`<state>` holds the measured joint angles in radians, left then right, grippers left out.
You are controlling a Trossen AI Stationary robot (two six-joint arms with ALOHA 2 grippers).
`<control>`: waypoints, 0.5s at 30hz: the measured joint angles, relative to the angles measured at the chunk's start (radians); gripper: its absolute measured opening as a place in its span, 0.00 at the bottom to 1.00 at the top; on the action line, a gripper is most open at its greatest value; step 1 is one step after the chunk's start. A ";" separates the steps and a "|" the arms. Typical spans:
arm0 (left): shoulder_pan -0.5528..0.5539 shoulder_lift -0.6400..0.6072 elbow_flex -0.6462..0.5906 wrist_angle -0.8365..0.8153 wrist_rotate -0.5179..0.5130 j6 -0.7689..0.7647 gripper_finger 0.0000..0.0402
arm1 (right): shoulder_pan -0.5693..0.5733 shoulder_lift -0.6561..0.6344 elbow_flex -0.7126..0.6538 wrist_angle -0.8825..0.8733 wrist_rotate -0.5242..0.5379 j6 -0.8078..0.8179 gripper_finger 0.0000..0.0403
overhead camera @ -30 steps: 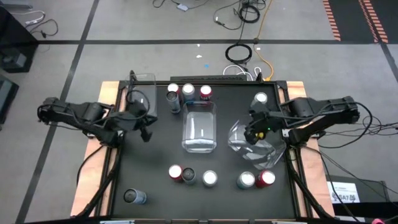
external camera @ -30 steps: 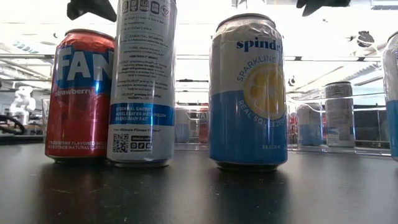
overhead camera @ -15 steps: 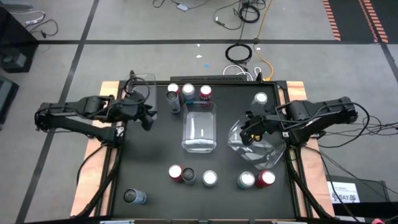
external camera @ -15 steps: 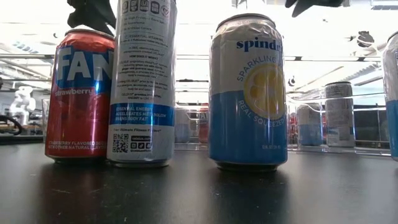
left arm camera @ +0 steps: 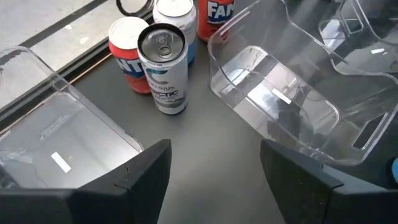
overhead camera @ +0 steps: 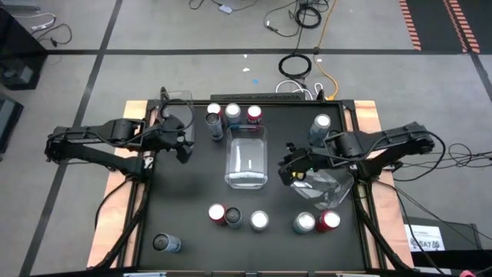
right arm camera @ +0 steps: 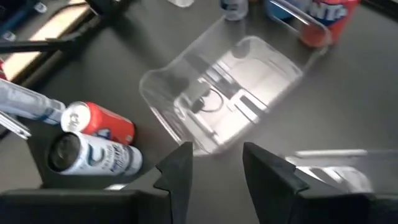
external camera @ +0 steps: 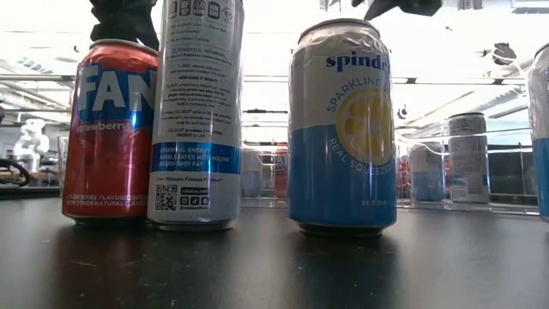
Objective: Sort soda cans
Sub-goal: Put the top right blue-white soda can into the center transparent bin
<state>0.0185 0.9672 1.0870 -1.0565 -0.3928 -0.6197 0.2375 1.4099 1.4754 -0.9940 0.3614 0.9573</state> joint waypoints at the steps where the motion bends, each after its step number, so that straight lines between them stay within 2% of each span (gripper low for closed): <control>1: 0.000 0.000 0.000 0.000 0.000 0.000 0.64 | 0.000 0.007 0.000 0.022 0.000 0.000 0.33; 5: 0.000 0.000 0.000 0.000 0.008 -0.003 0.64 | -0.001 0.036 -0.001 0.103 0.003 -0.019 0.33; 10: 0.000 0.000 0.000 0.001 0.079 -0.003 0.64 | -0.001 0.065 -0.001 0.189 -0.006 -0.041 0.33; 15: 0.000 0.000 0.000 0.013 0.079 -0.002 0.64 | -0.010 0.075 -0.001 0.198 -0.010 -0.079 0.34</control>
<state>0.0185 0.9672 1.0870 -1.0435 -0.3134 -0.6220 0.2271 1.4849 1.4746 -0.7961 0.3513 0.8783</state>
